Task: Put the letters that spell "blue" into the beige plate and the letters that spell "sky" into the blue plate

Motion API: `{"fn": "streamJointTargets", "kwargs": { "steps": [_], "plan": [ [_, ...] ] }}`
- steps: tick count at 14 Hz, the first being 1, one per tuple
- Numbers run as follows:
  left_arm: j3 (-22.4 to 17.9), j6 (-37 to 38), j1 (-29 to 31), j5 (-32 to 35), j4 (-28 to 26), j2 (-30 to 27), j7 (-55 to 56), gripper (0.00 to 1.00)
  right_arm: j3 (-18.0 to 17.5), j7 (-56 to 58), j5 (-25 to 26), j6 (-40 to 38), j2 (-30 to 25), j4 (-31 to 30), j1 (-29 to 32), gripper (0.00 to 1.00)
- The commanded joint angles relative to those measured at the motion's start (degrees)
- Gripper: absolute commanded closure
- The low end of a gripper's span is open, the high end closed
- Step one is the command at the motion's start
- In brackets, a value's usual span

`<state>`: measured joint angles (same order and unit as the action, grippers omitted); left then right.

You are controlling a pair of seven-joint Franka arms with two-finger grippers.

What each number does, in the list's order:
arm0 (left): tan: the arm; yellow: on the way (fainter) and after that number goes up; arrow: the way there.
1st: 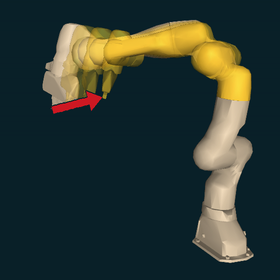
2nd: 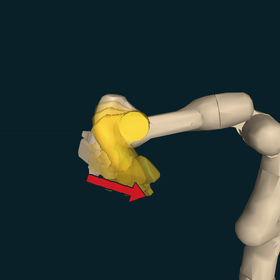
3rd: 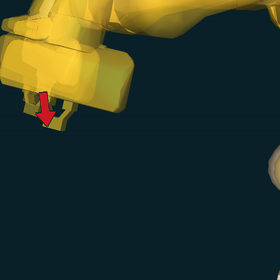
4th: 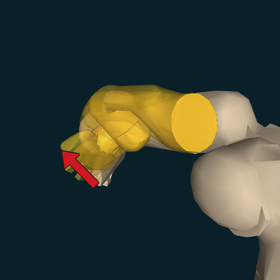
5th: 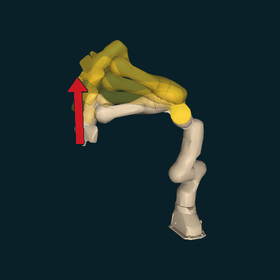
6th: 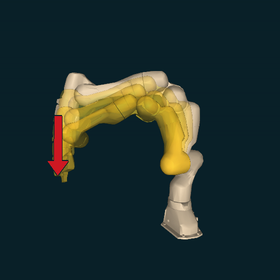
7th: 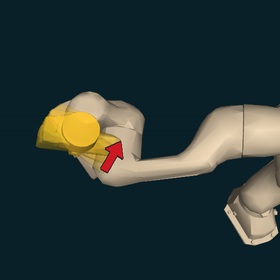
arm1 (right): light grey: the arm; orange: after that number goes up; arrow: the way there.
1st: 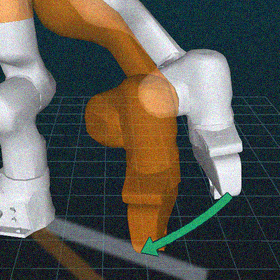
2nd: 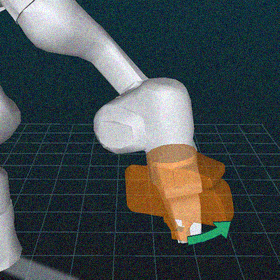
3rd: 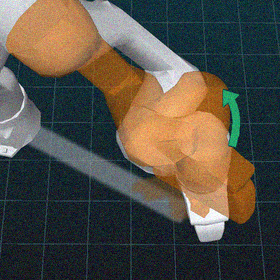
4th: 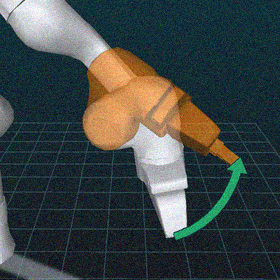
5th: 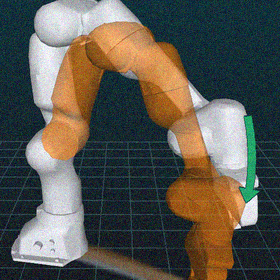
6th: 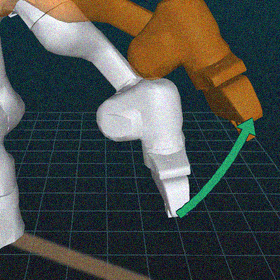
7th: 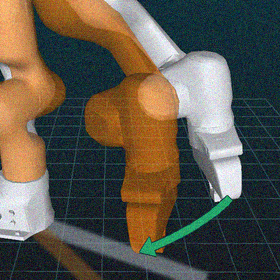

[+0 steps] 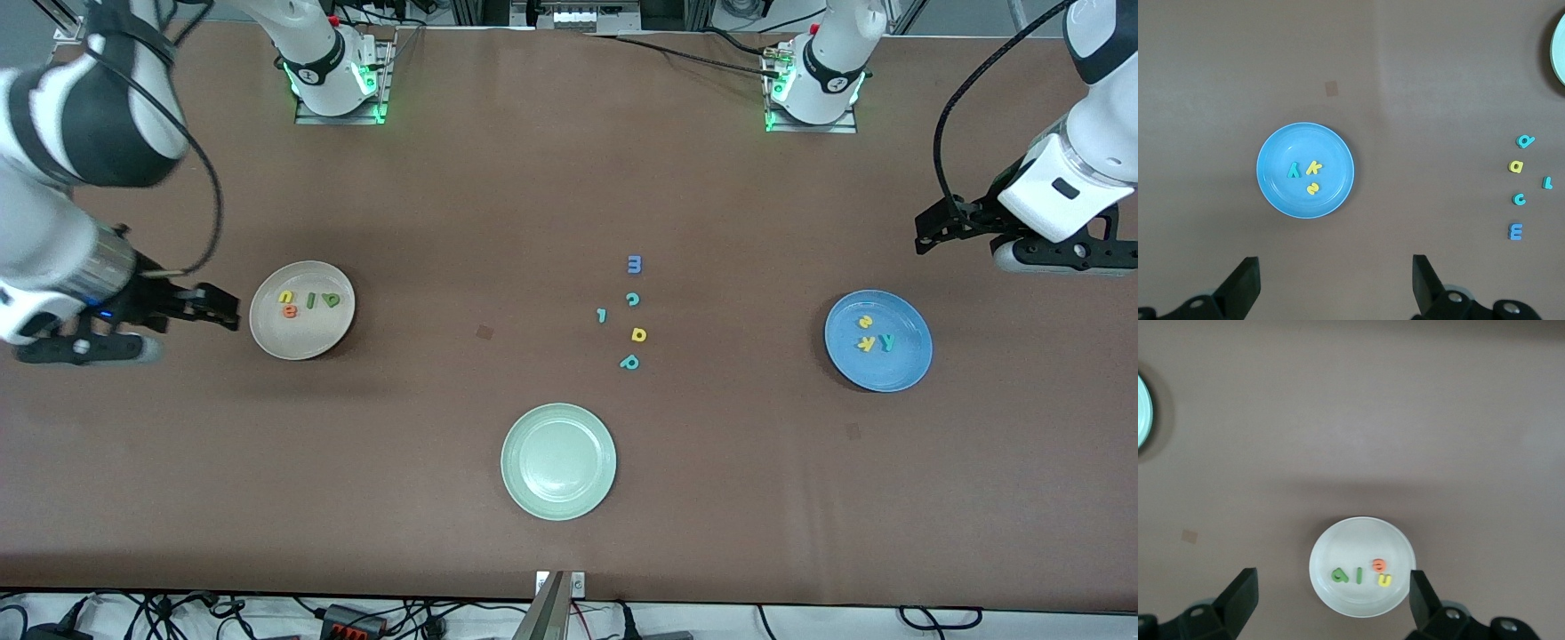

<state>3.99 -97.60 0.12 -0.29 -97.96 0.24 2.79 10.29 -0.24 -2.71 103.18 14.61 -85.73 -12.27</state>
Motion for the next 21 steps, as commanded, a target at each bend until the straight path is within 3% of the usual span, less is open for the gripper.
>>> {"fn": "streamJointTargets", "kwargs": {
  "steps": [1, 4, 8, 13, 21],
  "plan": [
    [0.0, 1.1, 0.0, -0.4, 0.7, -0.3, -0.4, 0.0, -6.3, 0.1, 1.2, -4.6, -3.3, 0.4, 8.7, 0.0],
    [-0.1, 1.1, 0.0, -0.4, 0.7, -0.3, -0.4, 0.0, -6.1, 0.3, 1.3, -12.3, -3.5, 5.2, 11.3, 0.0],
    [-0.1, 1.1, -0.1, -0.4, 0.8, -0.3, -0.4, 0.0, -6.5, 0.3, 1.7, -13.0, -4.1, 5.7, 13.4, 0.0],
    [-0.1, 1.1, -0.1, -0.4, 0.8, -0.3, -0.4, 0.0, -6.7, -0.2, 3.6, -8.9, -10.7, -4.9, 12.9, 0.0],
    [-0.1, 1.1, -0.1, -0.4, 0.8, -0.1, -0.4, 0.0, -6.8, 1.1, 4.1, -6.9, -15.4, -10.7, 12.7, 0.0]
  ]
}}
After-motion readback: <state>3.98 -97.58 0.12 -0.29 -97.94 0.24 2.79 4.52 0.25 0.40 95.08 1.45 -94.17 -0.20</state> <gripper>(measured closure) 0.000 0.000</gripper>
